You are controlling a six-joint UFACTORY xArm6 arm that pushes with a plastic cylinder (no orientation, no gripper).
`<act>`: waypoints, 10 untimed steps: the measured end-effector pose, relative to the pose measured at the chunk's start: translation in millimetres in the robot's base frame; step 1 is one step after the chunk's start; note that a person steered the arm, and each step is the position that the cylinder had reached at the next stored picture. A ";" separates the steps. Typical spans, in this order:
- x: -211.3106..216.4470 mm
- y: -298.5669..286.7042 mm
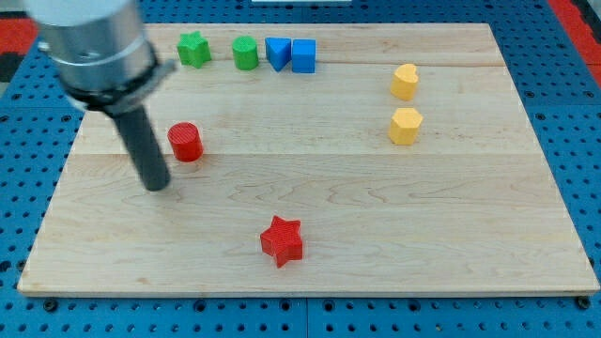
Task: Place the red circle to the bottom of the yellow hexagon
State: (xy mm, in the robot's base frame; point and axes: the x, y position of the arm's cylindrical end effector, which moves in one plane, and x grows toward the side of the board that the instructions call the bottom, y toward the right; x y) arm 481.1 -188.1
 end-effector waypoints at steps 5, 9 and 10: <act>-52.7 151.6; -23.3 76.7; -9.9 106.5</act>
State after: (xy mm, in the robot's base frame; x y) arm 471.2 -81.7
